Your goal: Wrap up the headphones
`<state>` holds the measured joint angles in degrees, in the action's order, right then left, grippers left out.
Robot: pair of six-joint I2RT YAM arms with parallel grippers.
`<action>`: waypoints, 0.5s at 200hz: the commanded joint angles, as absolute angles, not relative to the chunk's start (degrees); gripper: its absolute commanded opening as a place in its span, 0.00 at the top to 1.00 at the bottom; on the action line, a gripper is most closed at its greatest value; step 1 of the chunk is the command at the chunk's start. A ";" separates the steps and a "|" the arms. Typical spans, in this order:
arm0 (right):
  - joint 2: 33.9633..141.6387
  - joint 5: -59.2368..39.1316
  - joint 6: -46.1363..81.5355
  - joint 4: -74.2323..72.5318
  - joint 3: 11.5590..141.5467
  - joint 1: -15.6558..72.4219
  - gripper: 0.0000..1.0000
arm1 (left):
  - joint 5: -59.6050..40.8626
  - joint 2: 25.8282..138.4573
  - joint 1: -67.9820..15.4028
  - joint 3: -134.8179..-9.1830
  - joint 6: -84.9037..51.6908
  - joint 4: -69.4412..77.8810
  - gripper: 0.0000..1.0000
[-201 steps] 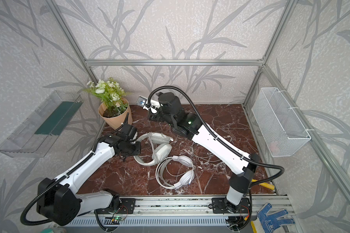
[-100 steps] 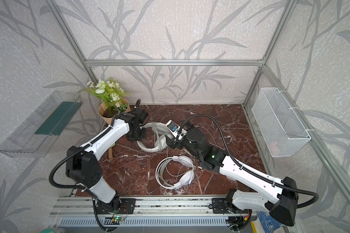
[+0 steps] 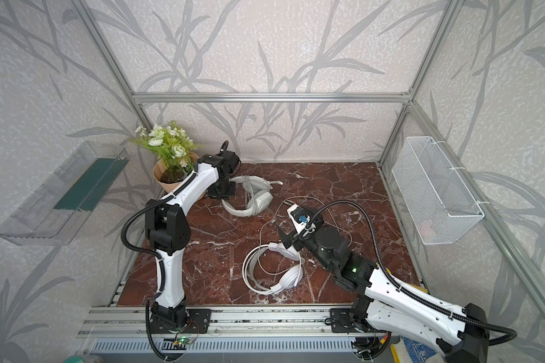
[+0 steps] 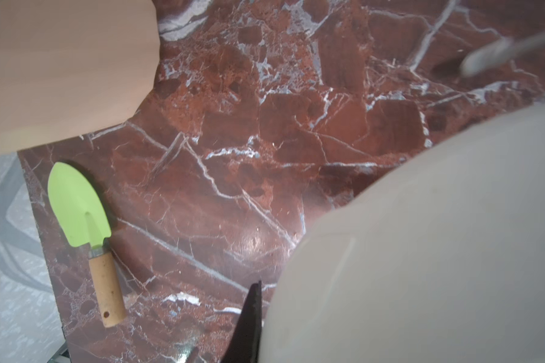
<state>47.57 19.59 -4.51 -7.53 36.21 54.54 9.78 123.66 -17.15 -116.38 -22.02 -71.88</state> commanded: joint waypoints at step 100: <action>47.89 20.96 1.09 -10.35 25.87 55.19 0.01 | -0.32 135.47 -12.13 -126.73 -19.52 -73.58 1.00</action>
